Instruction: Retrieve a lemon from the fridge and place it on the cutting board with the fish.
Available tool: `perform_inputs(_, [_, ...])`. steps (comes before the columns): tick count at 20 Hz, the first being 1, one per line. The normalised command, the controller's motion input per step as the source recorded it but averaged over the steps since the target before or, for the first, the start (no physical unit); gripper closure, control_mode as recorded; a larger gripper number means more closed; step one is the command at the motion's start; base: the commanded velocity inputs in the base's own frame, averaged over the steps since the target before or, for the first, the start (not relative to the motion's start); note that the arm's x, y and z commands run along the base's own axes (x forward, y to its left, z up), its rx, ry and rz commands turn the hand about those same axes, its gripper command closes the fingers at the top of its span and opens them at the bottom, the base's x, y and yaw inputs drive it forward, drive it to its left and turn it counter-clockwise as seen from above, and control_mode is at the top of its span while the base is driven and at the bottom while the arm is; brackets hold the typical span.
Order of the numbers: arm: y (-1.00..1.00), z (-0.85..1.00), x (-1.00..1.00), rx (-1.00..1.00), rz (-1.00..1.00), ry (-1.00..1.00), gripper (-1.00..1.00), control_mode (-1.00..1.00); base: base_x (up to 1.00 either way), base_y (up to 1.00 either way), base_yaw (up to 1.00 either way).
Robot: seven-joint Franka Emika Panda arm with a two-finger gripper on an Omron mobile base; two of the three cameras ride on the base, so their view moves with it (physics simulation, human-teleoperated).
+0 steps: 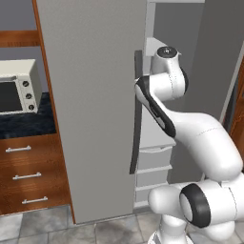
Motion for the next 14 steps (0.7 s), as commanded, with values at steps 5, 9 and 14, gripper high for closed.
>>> perform_inputs(5, [0.09, -0.03, 0.26, 0.06, 0.01, -0.12, -1.0, -1.0, 0.0, 0.0, 0.0])
perform_inputs(9, [0.1, 0.0, 0.41, 0.04, 0.06, -0.1, -1.0, -1.0, 0.0, 0.0, 0.0])
perform_inputs(14, [-0.02, 0.0, 0.71, 0.0, 0.12, -0.02, -1.0, -1.0, 0.0, 0.0, 0.0])
